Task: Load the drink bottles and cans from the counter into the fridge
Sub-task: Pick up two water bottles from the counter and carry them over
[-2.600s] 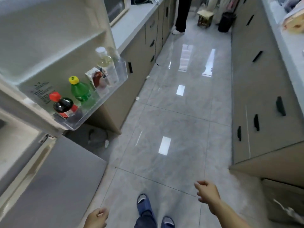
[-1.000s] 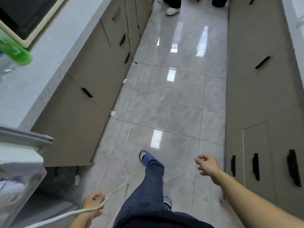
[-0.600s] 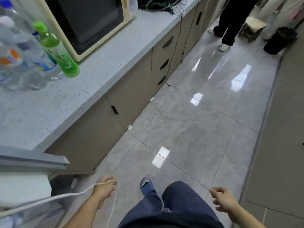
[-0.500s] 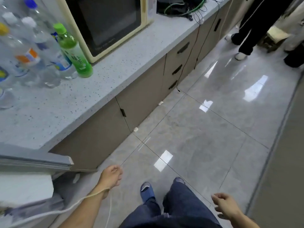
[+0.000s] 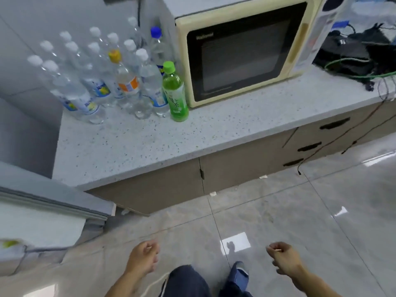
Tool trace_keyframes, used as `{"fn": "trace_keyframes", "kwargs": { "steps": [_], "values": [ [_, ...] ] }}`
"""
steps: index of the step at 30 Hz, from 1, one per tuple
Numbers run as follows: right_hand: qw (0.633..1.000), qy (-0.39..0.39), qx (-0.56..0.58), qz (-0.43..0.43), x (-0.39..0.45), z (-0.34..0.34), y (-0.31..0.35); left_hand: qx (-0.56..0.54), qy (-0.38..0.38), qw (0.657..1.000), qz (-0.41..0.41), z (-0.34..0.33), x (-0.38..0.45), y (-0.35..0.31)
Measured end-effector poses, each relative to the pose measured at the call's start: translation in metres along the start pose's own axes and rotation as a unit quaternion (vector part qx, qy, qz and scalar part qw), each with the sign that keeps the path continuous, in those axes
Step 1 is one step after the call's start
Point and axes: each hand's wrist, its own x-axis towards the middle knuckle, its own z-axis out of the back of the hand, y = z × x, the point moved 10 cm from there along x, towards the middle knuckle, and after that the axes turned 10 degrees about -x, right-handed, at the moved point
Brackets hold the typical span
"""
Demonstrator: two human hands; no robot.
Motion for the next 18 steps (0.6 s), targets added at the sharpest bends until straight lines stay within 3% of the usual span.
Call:
{"fn": "trace_keyframes", "kwargs": {
  "steps": [6, 14, 18],
  "values": [
    [0.977, 0.056, -0.078, 0.19, -0.014, -0.03, 0.187, -0.106, -0.053, 0.992, -0.03, 0.005, -0.017, -0.039],
    [0.878, 0.075, -0.133, 0.454, -0.114, -0.089, 0.424, -0.173, -0.06, 0.959, -0.217, 0.038, -0.007, -0.225],
    [0.824, 0.067, -0.116, 0.551, -0.172, -0.103, 0.52, -0.251, -0.143, 0.913, -0.289, 0.082, -0.014, -0.303]
  ]
}}
